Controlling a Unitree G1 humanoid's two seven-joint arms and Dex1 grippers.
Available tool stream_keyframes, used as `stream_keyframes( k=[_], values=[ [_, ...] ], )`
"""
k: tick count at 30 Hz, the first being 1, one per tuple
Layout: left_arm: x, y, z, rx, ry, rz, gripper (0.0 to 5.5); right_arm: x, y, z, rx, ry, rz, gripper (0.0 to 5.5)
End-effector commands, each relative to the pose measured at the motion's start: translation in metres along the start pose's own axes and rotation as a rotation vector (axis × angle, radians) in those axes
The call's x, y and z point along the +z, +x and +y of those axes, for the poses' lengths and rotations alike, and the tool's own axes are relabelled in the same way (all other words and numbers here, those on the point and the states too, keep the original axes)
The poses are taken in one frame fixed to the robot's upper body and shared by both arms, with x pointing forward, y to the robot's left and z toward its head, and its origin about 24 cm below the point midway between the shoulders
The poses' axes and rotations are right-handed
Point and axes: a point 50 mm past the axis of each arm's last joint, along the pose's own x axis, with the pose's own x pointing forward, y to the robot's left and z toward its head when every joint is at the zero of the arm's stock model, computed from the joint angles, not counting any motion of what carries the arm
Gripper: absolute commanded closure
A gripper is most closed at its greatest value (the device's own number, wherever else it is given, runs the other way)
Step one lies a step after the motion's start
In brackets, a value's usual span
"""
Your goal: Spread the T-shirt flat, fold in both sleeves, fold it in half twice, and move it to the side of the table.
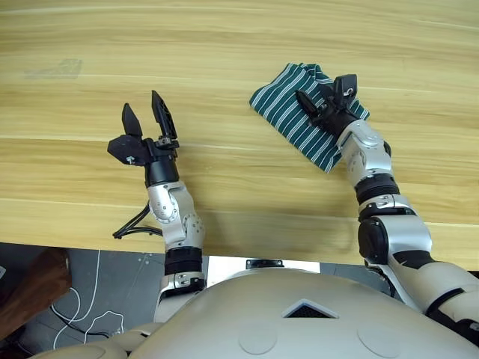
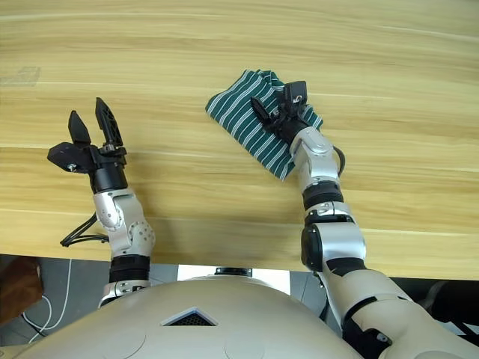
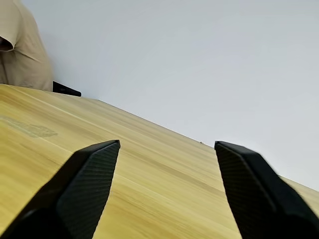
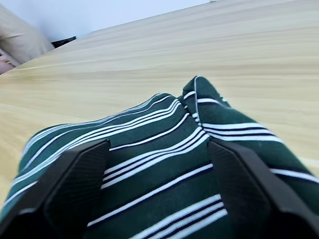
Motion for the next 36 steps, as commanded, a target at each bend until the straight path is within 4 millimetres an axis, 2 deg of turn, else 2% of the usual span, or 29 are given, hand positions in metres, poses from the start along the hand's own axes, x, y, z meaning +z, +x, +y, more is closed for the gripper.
stream_keyframes(
  k=[1, 5, 7, 10, 11, 18, 21, 24, 26, 28, 30, 32, 36],
  values=[
    [0.002, -0.008, 0.002, 0.043, -0.020, -0.005, 1.97, -0.008, -0.015, -0.041, -0.393, -0.092, 0.067, 1.87],
    [0.008, -0.012, 0.009, 0.081, -0.004, -0.024, 1.97, 0.002, -0.024, -0.066, -0.563, -0.234, 0.092, 1.87],
    [0.011, -0.014, 0.012, 0.100, 0.002, -0.032, 1.97, 0.005, -0.032, -0.081, -0.651, -0.240, 0.117, 1.87],
    [0.011, -0.015, 0.014, 0.120, 0.006, -0.039, 1.97, 0.003, -0.048, -0.105, -0.790, -0.160, 0.177, 1.87],
    [0.011, -0.016, 0.015, 0.126, 0.007, -0.041, 1.97, 0.004, -0.049, -0.108, -0.802, -0.114, 0.185, 1.87],
    [0.015, -0.016, 0.022, 0.154, 0.024, -0.056, 1.97, 0.024, -0.046, -0.115, -0.796, -0.156, 0.155, 1.87],
    [0.016, -0.016, 0.022, 0.155, 0.024, -0.061, 1.97, 0.039, -0.039, -0.111, -0.740, -0.137, 0.047, 1.87],
    [0.016, -0.018, 0.022, 0.162, 0.022, -0.065, 1.97, 0.070, -0.035, -0.106, -0.666, -0.190, -0.155, 1.87],
    [0.015, -0.019, 0.021, 0.162, 0.016, -0.067, 1.97, 0.099, -0.044, -0.101, -0.620, -0.272, -0.349, 1.87],
    [0.012, -0.022, 0.020, 0.161, 0.014, -0.056, 1.97, 0.114, -0.060, -0.092, -0.586, -0.354, -0.476, 1.87],
    [0.009, -0.025, 0.019, 0.160, 0.014, -0.042, 1.97, 0.108, -0.078, -0.086, -0.597, -0.437, -0.488, 1.87],
    [0.009, -0.028, 0.020, 0.164, 0.018, -0.039, 1.97, 0.096, -0.088, -0.088, -0.630, -0.488, -0.443, 1.87],
    [0.012, -0.034, 0.025, 0.177, 0.033, -0.042, 1.97, 0.052, -0.103, -0.102, -0.738, -0.462, -0.273, 1.87]
  ],
)
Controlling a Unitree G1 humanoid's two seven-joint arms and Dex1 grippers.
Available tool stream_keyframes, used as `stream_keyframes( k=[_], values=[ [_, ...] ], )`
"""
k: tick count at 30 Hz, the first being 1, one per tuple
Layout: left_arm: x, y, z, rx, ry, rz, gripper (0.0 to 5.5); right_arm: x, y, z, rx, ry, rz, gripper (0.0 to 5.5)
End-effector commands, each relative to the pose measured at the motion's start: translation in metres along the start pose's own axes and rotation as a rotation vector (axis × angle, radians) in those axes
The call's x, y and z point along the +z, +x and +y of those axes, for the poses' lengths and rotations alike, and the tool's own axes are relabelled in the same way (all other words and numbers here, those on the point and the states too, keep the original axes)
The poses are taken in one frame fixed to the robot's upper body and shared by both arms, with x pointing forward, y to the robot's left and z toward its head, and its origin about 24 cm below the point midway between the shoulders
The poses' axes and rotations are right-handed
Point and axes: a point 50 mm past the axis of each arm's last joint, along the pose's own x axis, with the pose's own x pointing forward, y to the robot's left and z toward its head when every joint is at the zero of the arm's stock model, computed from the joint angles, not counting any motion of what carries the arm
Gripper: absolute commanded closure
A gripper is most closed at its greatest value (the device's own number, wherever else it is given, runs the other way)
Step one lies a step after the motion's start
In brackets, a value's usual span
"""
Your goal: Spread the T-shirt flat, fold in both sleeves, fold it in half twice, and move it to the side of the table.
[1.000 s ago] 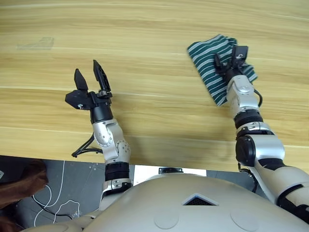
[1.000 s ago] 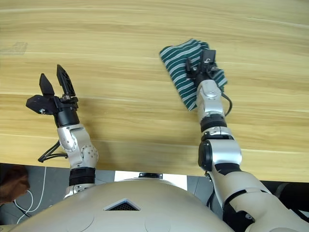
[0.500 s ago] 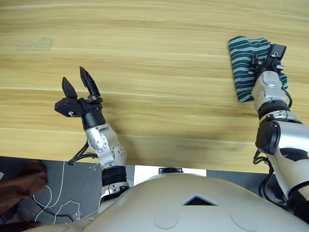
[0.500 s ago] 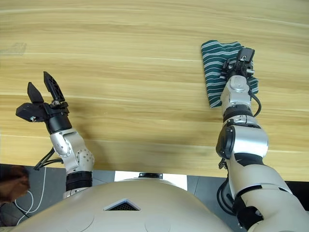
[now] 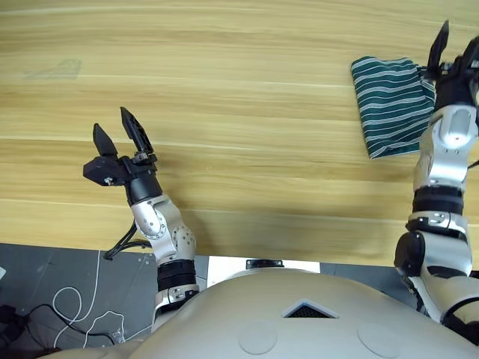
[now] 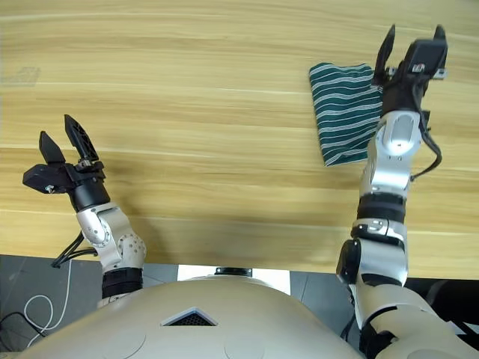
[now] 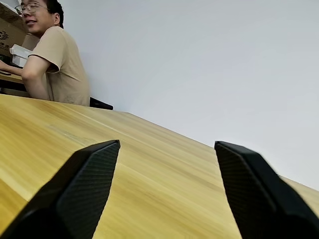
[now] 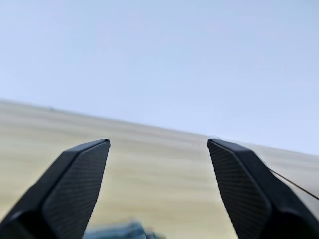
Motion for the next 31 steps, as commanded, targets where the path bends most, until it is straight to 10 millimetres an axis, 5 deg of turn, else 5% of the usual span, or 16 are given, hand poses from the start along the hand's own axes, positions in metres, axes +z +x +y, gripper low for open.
stream_keyframes(
  k=[1, 4, 10, 18, 24, 31],
  values=[
    [-0.006, -0.015, 0.001, 0.060, -0.031, 0.028, 1.97, -0.034, -0.025, -0.002, -0.050, -0.033, 0.153, 1.87],
    [-0.010, -0.016, 0.003, 0.067, -0.028, 0.038, 1.97, -0.045, -0.044, 0.018, -0.023, -0.007, 0.177, 1.87],
    [-0.026, -0.011, 0.000, 0.013, -0.013, 0.094, 1.97, 0.002, -0.096, 0.108, 0.307, -0.130, -0.298, 1.87],
    [-0.029, -0.002, 0.003, -0.022, 0.032, 0.087, 1.97, -0.001, -0.119, 0.140, 0.391, -0.040, -0.278, 1.87],
    [-0.033, 0.030, -0.028, -0.147, 0.045, 0.073, 1.97, 0.005, -0.072, 0.172, 0.365, 0.056, -0.220, 1.87],
    [-0.042, 0.086, -0.057, -0.112, 0.250, 0.055, 1.97, 0.020, -0.021, 0.160, 0.201, 0.099, -0.231, 1.87]
  ],
)
